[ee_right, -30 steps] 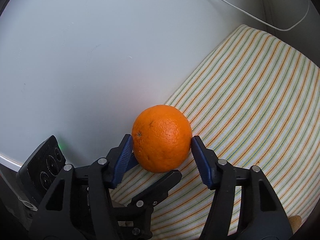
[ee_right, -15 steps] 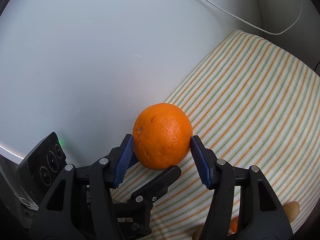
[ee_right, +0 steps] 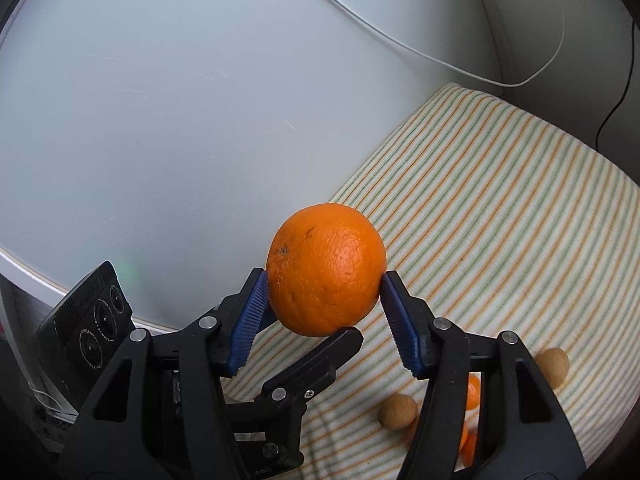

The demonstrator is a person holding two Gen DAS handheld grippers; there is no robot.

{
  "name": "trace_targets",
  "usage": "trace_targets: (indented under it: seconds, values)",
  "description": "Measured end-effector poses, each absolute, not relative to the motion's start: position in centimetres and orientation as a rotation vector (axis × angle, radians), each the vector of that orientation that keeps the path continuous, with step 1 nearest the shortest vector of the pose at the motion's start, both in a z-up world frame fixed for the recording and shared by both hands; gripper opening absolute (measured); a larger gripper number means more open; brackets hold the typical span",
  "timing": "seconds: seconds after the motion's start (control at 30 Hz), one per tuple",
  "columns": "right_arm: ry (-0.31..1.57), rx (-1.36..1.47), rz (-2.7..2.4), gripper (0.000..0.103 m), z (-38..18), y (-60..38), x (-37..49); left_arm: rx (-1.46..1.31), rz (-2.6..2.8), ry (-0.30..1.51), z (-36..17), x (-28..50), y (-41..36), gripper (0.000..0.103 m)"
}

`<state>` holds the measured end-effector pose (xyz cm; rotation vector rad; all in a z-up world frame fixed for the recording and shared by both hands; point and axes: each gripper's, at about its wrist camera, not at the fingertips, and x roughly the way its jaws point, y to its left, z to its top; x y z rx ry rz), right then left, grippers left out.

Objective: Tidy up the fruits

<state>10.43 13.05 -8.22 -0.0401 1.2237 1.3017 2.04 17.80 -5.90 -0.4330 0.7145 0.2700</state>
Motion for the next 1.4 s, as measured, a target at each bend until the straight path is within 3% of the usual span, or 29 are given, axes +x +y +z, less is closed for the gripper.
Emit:
trace_targets:
  seconds: [0.6, 1.37, 1.4]
  values:
    - [1.147, 0.036, 1.237, 0.061, -3.4, 1.9, 12.2, -0.341, 0.162, 0.685, -3.0, 2.6, 10.3, 0.059]
    - [1.080, 0.164, 1.067, 0.061, -1.1, -14.1, 12.1, -0.250, -0.064, 0.722, -2.7, 5.4, -0.2, 0.058]
    - [1.076, 0.170, 1.069, 0.036, -1.1, -14.6, 12.0, -0.249, -0.090, 0.719, -2.6, 5.4, -0.7, 0.052]
